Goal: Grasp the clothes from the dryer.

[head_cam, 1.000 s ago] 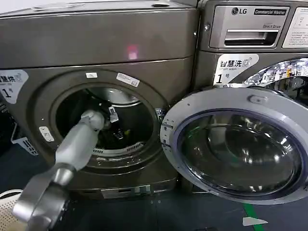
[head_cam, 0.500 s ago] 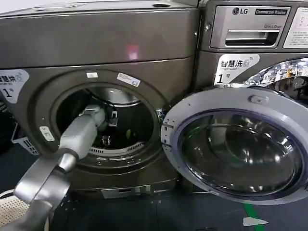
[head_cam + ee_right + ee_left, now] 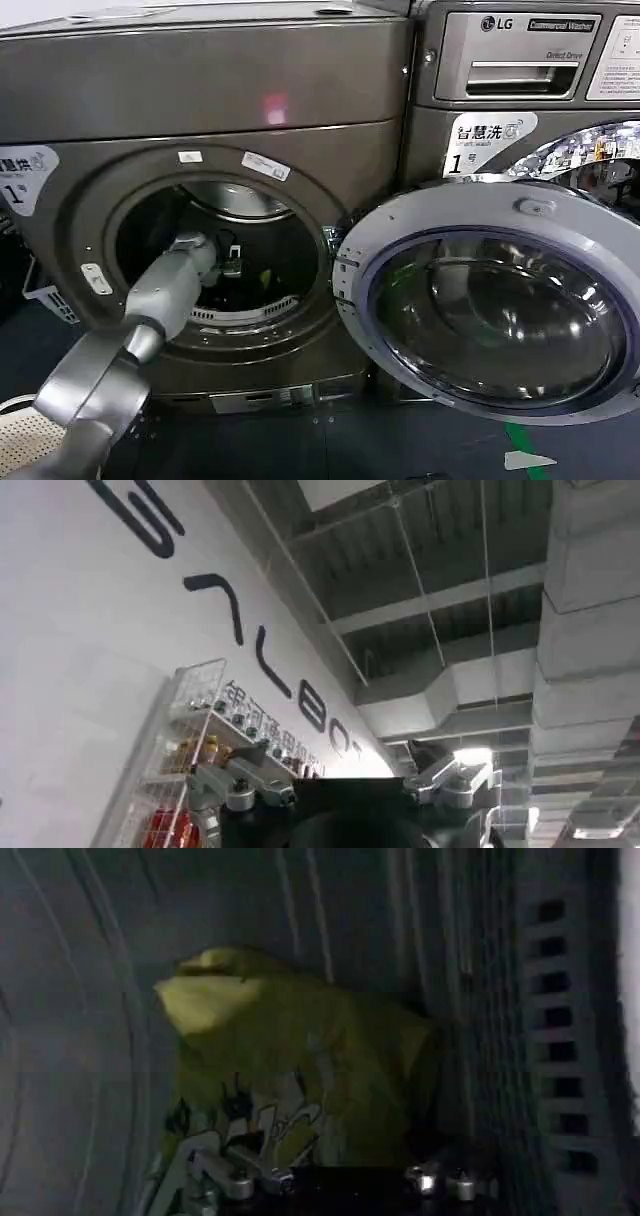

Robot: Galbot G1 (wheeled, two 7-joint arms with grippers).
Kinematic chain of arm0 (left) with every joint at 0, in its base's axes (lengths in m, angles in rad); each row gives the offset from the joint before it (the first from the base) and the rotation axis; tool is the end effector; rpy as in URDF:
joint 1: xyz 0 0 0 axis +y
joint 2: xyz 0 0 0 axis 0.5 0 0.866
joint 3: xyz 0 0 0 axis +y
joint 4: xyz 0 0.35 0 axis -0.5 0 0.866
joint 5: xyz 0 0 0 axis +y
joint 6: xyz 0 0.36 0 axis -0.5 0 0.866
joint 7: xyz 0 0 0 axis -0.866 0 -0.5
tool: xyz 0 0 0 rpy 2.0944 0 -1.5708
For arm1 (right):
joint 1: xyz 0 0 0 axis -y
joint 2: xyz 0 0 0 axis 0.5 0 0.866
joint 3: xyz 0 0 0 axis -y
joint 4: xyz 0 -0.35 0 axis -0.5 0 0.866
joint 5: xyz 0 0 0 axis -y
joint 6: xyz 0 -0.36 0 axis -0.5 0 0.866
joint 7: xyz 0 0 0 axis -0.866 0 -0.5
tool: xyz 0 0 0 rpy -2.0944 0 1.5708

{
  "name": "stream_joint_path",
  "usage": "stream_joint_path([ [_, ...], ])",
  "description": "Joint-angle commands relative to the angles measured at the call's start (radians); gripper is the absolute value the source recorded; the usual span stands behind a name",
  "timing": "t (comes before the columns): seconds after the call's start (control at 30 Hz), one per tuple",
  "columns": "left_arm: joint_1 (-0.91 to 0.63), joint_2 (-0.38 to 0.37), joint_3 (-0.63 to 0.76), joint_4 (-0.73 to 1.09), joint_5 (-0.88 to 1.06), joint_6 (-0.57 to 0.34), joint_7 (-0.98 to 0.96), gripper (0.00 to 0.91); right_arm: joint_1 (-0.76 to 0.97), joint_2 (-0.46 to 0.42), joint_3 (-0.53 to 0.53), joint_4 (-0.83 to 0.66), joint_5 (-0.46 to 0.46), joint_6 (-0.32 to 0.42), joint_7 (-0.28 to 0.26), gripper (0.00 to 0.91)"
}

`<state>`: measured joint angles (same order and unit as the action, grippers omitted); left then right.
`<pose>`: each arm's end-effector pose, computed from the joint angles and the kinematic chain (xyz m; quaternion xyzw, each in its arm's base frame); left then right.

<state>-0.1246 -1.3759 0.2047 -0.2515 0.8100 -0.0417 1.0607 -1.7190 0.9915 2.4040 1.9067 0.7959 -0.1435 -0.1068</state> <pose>0.6682 0.0768 -0.2092 -0.4272 -0.5701 -0.5673 0.4130 -0.0913 -0.3975 0.0516 0.4729 0.8009 -0.2289 0.2872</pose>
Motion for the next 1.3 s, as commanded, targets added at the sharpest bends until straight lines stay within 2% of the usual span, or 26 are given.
stream_joint_path([
  [0.03,0.014,-0.001,-0.01,0.032,-0.006,0.006,-0.025,0.907,0.0,0.001,-0.002,0.0,0.0,0.001,0.0,0.907],
  [0.1,0.014,0.001,-0.011,0.034,-0.003,0.01,-0.023,0.876,-0.002,0.001,0.0,-0.002,0.0,0.002,-0.001,0.907],
  [0.13,0.013,0.001,-0.011,0.037,0.002,0.01,-0.018,0.592,-0.003,0.003,0.001,-0.002,0.0,0.002,-0.001,0.907],
  [0.17,0.012,0.001,-0.01,0.04,0.007,0.008,-0.015,0.421,-0.004,0.003,0.002,-0.002,0.001,0.002,-0.001,0.907],
  [0.2,0.011,0.001,-0.01,0.044,0.008,0.009,-0.014,0.125,-0.005,0.003,0.002,-0.002,0.001,0.003,-0.001,0.907],
  [0.27,0.011,0.0,-0.01,0.046,0.007,0.008,-0.012,0.011,-0.007,0.004,0.005,-0.002,0.001,0.003,-0.001,0.907],
  [0.97,0.005,0.003,-0.023,0.031,-0.019,-0.01,0.032,0.0,-0.021,0.005,0.023,-0.003,0.006,0.005,0.0,0.907],
  [1.23,0.052,0.027,-0.224,-0.11,-0.193,0.034,-0.213,0.0,-0.015,0.008,0.019,-0.004,0.006,0.005,0.002,0.907],
  [1.3,0.067,0.027,-0.293,-0.127,-0.243,0.012,-0.307,0.0,-0.013,0.008,0.018,-0.005,0.005,0.006,0.004,0.907],
])
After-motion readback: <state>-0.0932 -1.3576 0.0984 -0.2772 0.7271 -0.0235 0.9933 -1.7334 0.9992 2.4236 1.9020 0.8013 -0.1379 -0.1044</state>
